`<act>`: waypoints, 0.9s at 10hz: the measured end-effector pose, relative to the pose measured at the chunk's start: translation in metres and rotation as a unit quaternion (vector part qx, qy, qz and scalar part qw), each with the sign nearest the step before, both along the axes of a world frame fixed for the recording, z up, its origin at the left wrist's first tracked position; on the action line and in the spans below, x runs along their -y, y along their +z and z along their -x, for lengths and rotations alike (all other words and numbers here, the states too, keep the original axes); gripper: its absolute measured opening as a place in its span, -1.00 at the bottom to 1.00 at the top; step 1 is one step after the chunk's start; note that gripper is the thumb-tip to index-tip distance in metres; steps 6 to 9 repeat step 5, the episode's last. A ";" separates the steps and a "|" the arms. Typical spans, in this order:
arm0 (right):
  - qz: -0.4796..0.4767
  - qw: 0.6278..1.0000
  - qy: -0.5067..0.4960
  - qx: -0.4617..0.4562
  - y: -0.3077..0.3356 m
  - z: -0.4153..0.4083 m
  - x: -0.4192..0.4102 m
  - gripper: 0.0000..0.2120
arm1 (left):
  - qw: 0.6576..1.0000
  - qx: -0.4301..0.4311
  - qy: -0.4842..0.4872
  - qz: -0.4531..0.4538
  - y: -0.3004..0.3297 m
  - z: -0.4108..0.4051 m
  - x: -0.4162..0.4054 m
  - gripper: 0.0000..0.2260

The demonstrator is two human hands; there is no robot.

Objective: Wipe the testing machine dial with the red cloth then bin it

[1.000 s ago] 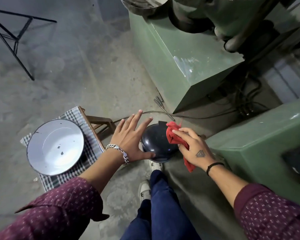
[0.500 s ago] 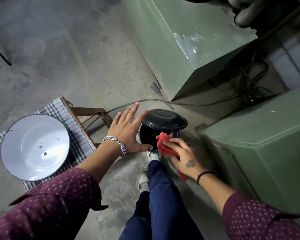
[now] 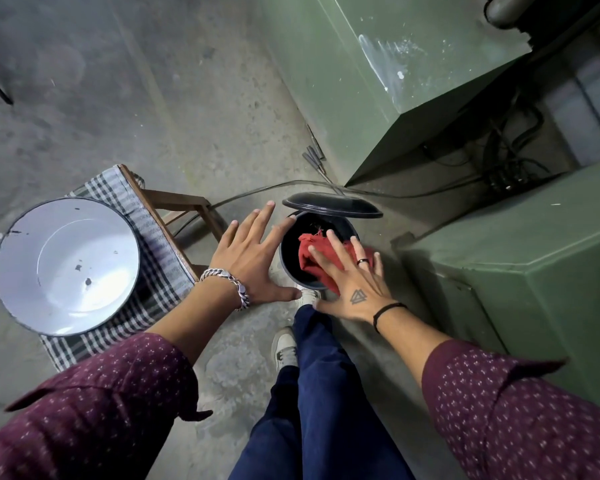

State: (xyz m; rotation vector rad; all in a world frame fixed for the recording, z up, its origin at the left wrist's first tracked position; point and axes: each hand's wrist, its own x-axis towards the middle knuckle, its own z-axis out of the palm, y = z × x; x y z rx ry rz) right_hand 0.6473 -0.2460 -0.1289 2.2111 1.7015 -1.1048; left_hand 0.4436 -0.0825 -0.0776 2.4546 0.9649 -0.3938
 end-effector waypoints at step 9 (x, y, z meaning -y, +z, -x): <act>-0.120 0.988 -0.051 0.081 0.080 -0.005 0.002 0.32 | 0.998 -0.003 -0.015 -0.053 0.070 0.005 0.002 0.38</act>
